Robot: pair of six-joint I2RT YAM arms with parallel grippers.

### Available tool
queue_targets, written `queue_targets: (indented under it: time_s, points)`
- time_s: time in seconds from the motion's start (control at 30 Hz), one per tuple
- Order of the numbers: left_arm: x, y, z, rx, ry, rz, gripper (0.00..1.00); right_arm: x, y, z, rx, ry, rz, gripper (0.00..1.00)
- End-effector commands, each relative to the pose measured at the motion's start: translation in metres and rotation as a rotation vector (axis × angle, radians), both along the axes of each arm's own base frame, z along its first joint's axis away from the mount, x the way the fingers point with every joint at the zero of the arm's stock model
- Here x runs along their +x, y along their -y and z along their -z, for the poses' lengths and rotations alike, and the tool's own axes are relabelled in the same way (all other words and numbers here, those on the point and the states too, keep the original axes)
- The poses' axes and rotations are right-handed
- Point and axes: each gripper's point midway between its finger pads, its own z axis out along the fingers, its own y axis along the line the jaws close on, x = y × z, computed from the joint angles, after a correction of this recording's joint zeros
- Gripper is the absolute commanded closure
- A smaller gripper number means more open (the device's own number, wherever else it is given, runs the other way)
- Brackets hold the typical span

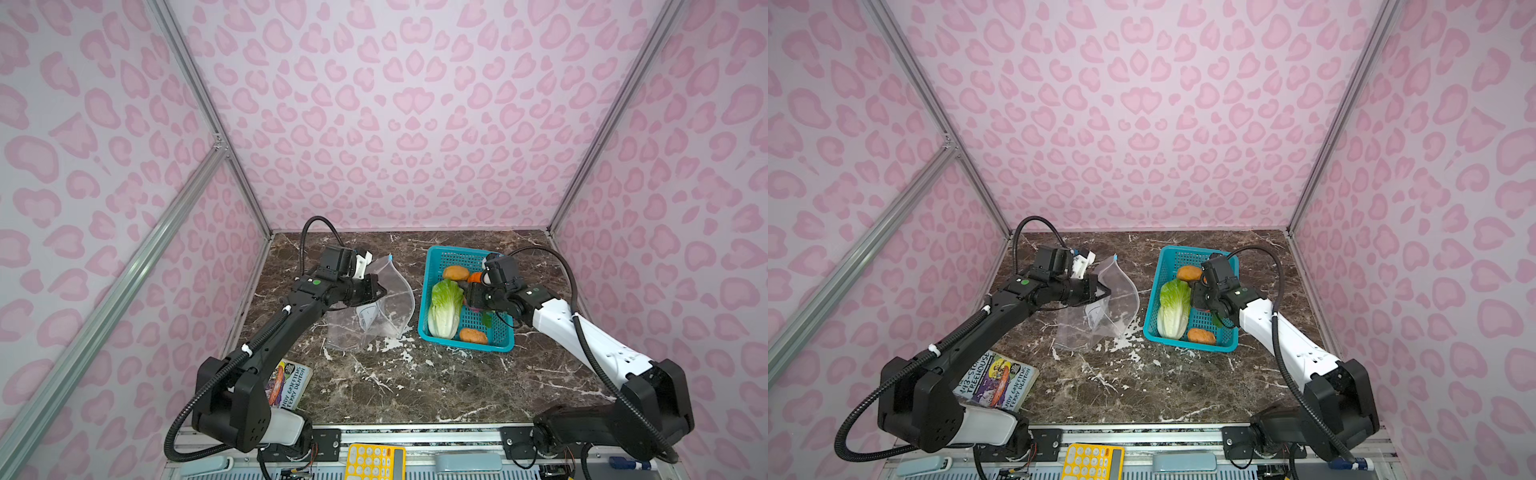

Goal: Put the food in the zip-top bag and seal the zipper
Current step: 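Grasp the red onion in the basket with the right gripper, then carry the red onion over the open bag with the right gripper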

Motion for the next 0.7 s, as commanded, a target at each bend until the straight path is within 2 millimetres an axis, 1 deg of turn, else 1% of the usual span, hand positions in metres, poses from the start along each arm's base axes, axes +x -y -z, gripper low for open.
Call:
queue_targets:
  time_s: [0.0, 0.07, 0.2, 0.33, 0.43, 0.53, 0.67]
  points:
    - [0.002, 0.004, -0.012, -0.027, 0.033, 0.013, 0.97, 0.001, -0.003, -0.005, 0.004, 0.021, -0.021, 0.53]
    - [0.001, 0.004, -0.013, -0.027, 0.036, 0.014, 0.97, 0.001, -0.003, 0.001, -0.005, 0.01, -0.019, 0.56]
    - [0.001, 0.005, -0.013, -0.026, 0.039, 0.014, 0.97, 0.005, -0.011, 0.02, 0.014, -0.032, -0.032, 0.58]
    - [0.001, 0.005, -0.014, -0.025, 0.042, 0.014, 0.97, 0.009, -0.019, 0.029, 0.047, -0.047, -0.045, 0.62]
    - [0.001, 0.005, -0.013, -0.024, 0.039, 0.015, 0.97, 0.011, -0.022, 0.028, 0.056, -0.044, -0.047, 0.63]
    - [0.001, 0.006, -0.012, -0.027, 0.034, 0.017, 0.97, 0.011, -0.022, 0.021, 0.06, -0.031, -0.052, 0.64]
    - [0.0, 0.006, -0.011, -0.03, 0.03, 0.021, 0.97, 0.01, -0.026, 0.003, 0.097, 0.002, -0.066, 0.64]
